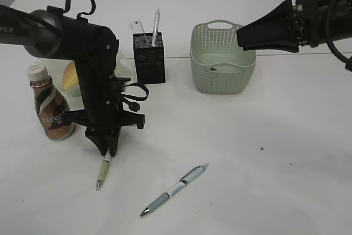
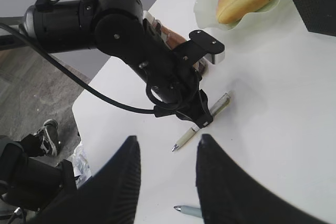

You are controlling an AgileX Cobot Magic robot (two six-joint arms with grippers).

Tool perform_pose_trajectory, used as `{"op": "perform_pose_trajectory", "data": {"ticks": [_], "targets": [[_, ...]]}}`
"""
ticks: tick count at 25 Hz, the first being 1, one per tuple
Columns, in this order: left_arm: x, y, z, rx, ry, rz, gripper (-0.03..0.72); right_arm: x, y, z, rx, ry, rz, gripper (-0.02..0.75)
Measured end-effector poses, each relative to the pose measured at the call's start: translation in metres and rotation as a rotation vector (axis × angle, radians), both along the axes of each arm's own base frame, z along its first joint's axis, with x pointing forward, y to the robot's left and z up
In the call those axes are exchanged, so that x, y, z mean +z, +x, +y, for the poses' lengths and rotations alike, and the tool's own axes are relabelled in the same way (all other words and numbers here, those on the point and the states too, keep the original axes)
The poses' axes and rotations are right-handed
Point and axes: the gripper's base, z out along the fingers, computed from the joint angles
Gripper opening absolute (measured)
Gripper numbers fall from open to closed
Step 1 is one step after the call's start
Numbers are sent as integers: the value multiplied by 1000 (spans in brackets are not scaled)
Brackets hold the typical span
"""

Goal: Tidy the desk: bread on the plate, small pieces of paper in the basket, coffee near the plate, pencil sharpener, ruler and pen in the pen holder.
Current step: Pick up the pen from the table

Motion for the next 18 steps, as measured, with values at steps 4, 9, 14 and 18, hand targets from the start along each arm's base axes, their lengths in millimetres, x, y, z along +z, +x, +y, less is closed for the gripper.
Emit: {"op": "perform_pose_trajectory", "data": {"ticks": [4,9,14,18], "targets": [[3,3,-1,-27,1,0,88,0,0,0,0,0,0,264],[20,15,-6,-37,-3,-31,88,0,0,0,0,0,0,264],[32,20,-8,-42,0,-34,88,0,0,0,0,0,0,264],[40,23,-12,-43,-24,-47,88,0,0,0,0,0,0,264]]}}
